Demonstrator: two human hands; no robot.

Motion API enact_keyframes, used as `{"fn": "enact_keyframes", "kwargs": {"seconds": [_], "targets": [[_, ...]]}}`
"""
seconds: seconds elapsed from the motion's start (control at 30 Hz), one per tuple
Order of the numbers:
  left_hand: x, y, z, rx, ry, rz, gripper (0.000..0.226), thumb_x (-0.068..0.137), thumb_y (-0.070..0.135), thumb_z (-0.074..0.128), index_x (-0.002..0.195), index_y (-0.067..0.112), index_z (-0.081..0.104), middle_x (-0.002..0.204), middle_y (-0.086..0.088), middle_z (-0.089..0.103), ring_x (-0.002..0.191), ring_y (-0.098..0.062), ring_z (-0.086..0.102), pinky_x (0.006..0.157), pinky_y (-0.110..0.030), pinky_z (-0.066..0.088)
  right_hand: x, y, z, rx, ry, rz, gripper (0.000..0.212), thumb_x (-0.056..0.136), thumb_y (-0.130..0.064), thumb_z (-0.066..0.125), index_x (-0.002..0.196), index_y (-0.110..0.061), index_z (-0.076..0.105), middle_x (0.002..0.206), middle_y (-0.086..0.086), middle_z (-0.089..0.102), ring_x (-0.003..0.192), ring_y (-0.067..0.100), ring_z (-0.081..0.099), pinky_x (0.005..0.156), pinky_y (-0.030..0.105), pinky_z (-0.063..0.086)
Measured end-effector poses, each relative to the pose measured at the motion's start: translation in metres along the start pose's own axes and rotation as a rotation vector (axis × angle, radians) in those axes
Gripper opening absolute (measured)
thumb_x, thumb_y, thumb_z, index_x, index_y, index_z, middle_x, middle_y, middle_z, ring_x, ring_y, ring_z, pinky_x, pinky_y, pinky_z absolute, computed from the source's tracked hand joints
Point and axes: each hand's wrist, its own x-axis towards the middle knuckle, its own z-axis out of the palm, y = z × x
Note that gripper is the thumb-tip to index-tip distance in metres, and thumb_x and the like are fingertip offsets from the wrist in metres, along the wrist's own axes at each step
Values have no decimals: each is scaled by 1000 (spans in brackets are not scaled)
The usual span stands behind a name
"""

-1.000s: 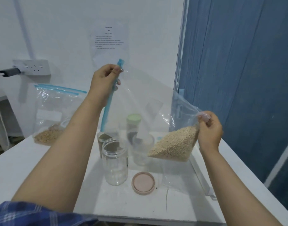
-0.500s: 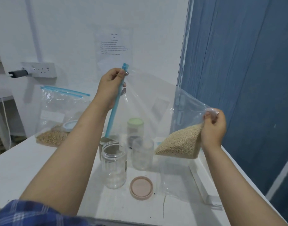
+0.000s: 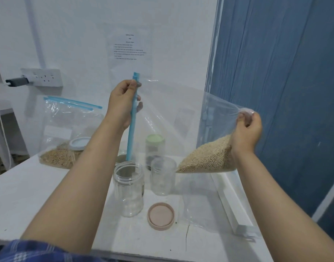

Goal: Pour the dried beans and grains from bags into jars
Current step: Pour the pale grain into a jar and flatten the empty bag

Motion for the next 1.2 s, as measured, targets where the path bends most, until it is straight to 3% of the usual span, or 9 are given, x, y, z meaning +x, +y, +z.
{"fn": "enact_keyframes", "kwargs": {"seconds": [0.23, 0.5, 0.7, 0.77, 0.83, 0.93, 1.0, 1.2], "targets": [[-2, -4, 0, -47, 50, -28, 24, 103, 21, 50, 83, 21, 63, 78, 4, 55, 60, -8, 48, 72, -30, 53, 8, -1, 7, 3, 8, -25, 9, 99, -16, 55, 95, -22, 60, 95, -11, 65, 90, 1, 61, 86, 16, 50], [0, -9, -6, -19, 101, -37, 22, 103, 26, 49, 87, 20, 64, 76, 1, 50, 65, -9, 49, 75, -31, 54, 15, -2, 19, -30, -14, -43, 15, 99, -15, 55, 93, -23, 66, 93, -11, 67, 91, 4, 61, 87, 20, 50], [0, -16, -17, 2, 127, -28, 21, 103, 29, 50, 89, 23, 64, 74, 2, 51, 72, -10, 50, 82, -33, 54, 19, 3, 31, -78, -51, -10, 22, 101, -11, 47, 98, -8, 69, 84, -1, 60, 75, 5, 52, 68, 14, 41], [0, -17, -21, 5, 136, -27, 20, 103, 29, 50, 89, 23, 65, 75, 2, 51, 73, -10, 50, 81, -32, 54, 18, 3, 33, -103, -58, -6, 23, 101, -9, 45, 96, -11, 68, 85, -1, 60, 71, 1, 50, 64, 7, 39], [0, -18, -23, 4, 146, -26, 21, 103, 28, 50, 89, 23, 64, 76, 2, 52, 72, -10, 51, 80, -32, 54, 18, 2, 36, -110, -62, -1, 25, 101, -8, 43, 100, -15, 67, 90, -2, 62, 74, -2, 53, 68, 5, 40], [0, -17, -23, -11, 155, -24, 21, 103, 28, 50, 87, 23, 64, 76, 3, 52, 71, -9, 51, 80, -32, 54, 19, 2, 40, -102, -60, 11, 28, 101, -9, 42, 107, -9, 69, 92, -2, 63, 82, 4, 55, 74, 13, 44], [0, -17, -23, -18, 155, -22, 22, 103, 28, 50, 87, 23, 64, 75, 2, 52, 71, -10, 51, 78, -31, 54, 21, 0, 41, -98, -56, 10, 27, 101, -8, 41, 104, -11, 68, 90, -3, 61, 77, 0, 52, 73, 15, 42], [1, -19, -25, -21, 154, -27, 22, 103, 30, 50, 87, 23, 64, 75, 1, 51, 72, -10, 51, 75, -30, 53, 26, -8, 45, -94, -47, -25, 29, 101, -6, 42, 110, -10, 69, 94, -4, 63, 81, 1, 55, 71, 4, 41]]}}
